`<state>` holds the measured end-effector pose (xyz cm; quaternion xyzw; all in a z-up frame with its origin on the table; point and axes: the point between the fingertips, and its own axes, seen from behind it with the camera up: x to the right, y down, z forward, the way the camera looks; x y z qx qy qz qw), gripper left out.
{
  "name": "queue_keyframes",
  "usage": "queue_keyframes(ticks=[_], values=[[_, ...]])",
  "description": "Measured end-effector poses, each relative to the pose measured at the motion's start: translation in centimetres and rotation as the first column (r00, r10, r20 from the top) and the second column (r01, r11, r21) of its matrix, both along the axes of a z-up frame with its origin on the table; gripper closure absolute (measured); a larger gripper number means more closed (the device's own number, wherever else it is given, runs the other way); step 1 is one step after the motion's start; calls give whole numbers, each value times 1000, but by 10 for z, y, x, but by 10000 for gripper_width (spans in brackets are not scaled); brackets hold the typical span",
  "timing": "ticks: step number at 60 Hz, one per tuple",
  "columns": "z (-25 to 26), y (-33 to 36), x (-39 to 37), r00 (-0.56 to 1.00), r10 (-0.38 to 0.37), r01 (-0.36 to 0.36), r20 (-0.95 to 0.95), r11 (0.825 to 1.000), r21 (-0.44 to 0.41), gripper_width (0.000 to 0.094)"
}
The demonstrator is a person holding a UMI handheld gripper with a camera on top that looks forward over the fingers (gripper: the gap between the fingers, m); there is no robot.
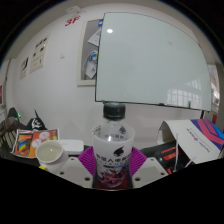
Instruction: Pour water
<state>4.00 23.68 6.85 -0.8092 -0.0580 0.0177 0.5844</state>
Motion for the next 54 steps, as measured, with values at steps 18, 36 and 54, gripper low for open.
queue_keyframes(ticks=[18,36,54], values=[[-11,-8,4,998,-12,16,59,998,-64,141],[22,-86,2,995,-75,83,62,988,-130,92],[88,-260,-38,987,-144,152,75,981,-120,94]])
